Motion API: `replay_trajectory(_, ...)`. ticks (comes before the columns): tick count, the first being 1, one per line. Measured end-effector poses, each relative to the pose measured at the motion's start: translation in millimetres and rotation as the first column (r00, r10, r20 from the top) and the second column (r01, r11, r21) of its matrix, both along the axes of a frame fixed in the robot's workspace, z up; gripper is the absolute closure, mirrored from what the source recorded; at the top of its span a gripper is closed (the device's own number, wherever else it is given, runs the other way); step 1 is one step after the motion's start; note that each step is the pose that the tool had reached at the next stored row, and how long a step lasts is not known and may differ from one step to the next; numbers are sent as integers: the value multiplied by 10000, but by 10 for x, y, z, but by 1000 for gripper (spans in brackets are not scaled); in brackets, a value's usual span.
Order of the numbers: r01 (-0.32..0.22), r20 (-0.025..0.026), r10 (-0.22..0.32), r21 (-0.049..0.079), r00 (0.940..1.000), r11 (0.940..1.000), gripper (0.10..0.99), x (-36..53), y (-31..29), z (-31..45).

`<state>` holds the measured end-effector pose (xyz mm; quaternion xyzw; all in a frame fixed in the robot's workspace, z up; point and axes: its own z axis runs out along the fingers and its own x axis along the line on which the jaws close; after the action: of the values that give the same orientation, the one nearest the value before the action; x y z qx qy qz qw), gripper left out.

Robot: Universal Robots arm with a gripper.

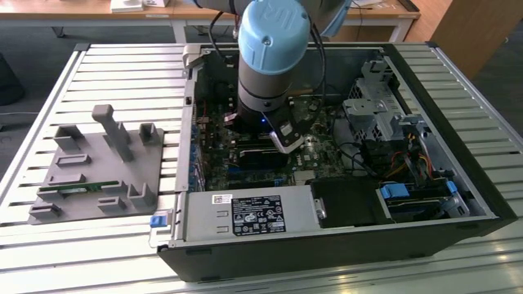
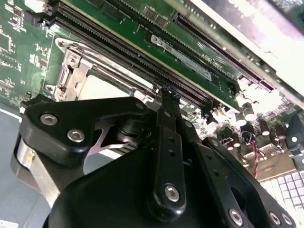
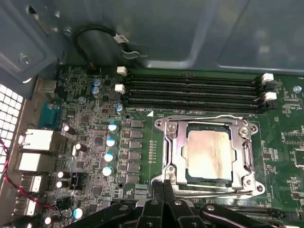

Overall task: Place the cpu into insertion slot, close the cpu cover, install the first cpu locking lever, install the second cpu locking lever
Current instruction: 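Install the second cpu locking lever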

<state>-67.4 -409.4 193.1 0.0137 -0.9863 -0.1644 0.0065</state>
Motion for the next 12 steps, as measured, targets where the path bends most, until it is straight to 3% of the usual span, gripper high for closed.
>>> replay_trajectory(12, 0, 1, 0, 192, 10000, 9998, 980, -38, 0, -59)
